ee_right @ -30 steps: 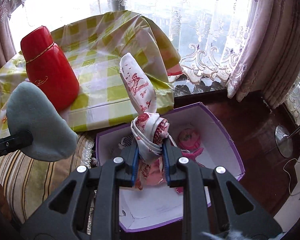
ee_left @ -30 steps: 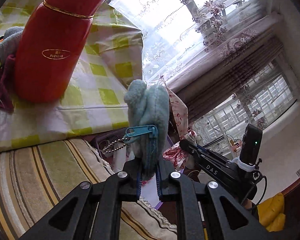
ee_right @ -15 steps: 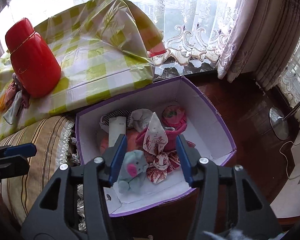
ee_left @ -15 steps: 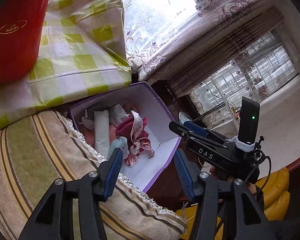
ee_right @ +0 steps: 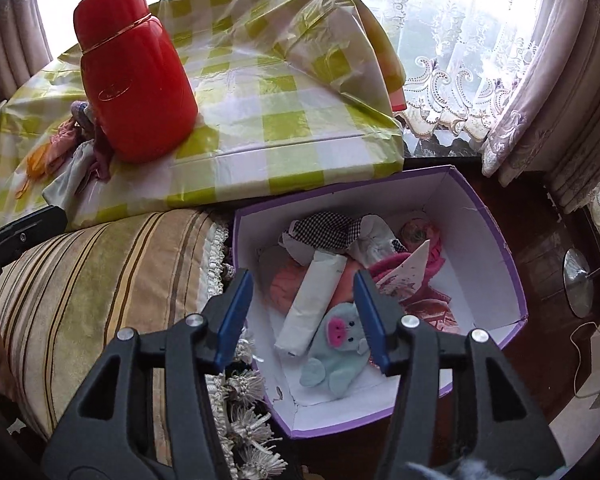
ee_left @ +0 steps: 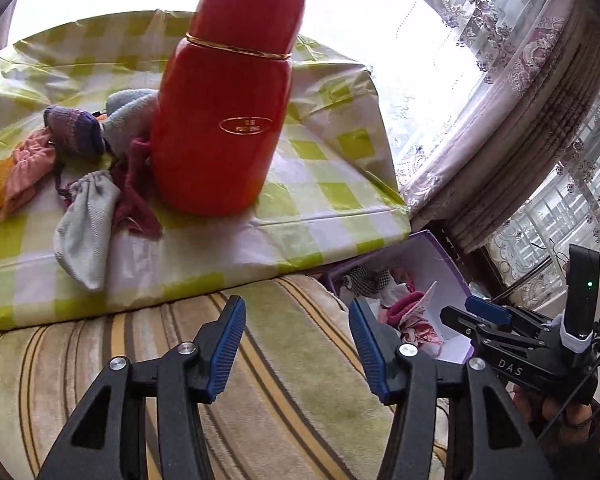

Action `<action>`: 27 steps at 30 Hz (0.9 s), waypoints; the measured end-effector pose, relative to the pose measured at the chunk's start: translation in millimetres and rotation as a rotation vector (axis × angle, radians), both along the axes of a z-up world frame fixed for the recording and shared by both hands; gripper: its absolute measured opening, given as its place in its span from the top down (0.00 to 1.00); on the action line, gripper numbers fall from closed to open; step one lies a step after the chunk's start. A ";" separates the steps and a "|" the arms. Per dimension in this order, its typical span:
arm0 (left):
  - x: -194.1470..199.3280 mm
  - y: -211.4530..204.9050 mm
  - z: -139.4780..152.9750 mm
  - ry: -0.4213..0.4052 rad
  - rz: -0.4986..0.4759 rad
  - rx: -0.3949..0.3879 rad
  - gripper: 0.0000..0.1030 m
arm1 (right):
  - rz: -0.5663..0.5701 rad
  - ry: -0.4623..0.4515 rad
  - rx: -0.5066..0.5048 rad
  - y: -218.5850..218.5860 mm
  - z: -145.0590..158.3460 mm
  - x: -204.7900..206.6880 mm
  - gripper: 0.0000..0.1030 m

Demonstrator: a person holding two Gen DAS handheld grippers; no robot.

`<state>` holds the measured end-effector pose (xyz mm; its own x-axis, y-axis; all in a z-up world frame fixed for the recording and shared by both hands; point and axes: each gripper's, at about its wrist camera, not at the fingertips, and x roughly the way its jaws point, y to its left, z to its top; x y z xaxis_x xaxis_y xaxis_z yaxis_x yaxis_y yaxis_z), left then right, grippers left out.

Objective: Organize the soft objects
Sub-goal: 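Move both open tools back over the remaining pile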

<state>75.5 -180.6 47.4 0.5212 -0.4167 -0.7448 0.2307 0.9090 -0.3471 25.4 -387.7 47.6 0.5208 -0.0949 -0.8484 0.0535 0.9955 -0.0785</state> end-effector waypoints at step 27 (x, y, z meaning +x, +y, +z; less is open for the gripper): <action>28.1 206.8 -25.3 0.039 0.511 0.209 0.37 | 0.284 0.027 0.055 159.8 -28.1 63.3 0.39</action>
